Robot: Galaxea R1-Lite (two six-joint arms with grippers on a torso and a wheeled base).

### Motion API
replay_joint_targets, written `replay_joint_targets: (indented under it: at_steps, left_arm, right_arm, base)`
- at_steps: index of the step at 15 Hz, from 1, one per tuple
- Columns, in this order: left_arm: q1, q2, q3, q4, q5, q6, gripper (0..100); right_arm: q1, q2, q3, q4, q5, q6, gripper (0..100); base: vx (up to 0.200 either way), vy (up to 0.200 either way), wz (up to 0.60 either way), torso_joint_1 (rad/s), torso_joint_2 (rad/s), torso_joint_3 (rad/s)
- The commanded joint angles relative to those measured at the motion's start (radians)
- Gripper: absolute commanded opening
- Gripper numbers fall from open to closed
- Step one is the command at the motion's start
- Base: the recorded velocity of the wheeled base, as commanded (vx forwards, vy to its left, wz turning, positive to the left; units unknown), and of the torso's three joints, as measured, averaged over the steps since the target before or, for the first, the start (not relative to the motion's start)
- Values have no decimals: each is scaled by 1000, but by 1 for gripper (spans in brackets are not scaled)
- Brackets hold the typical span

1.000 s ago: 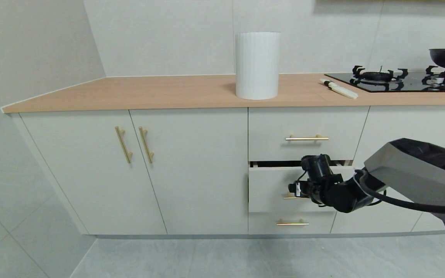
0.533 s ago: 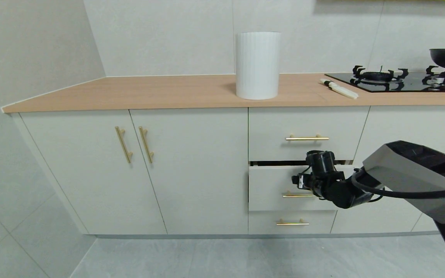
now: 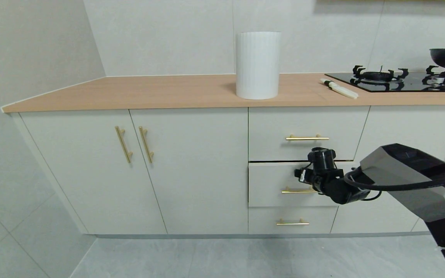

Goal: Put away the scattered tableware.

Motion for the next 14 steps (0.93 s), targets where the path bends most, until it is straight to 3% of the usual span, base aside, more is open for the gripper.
replay_joint_targets:
  at_steps: [1, 14]
  left_arm:
    - [1, 0, 0, 1, 1, 0, 100]
    - [1, 0, 0, 0, 1, 0, 100]
  right_arm:
    - [-6, 35, -47, 1, -12, 8, 100]
    - [-12, 98, -148, 1, -62, 23, 100]
  base:
    - [0, 0, 0, 0, 0, 0]
    - [0, 0, 0, 0, 0, 0]
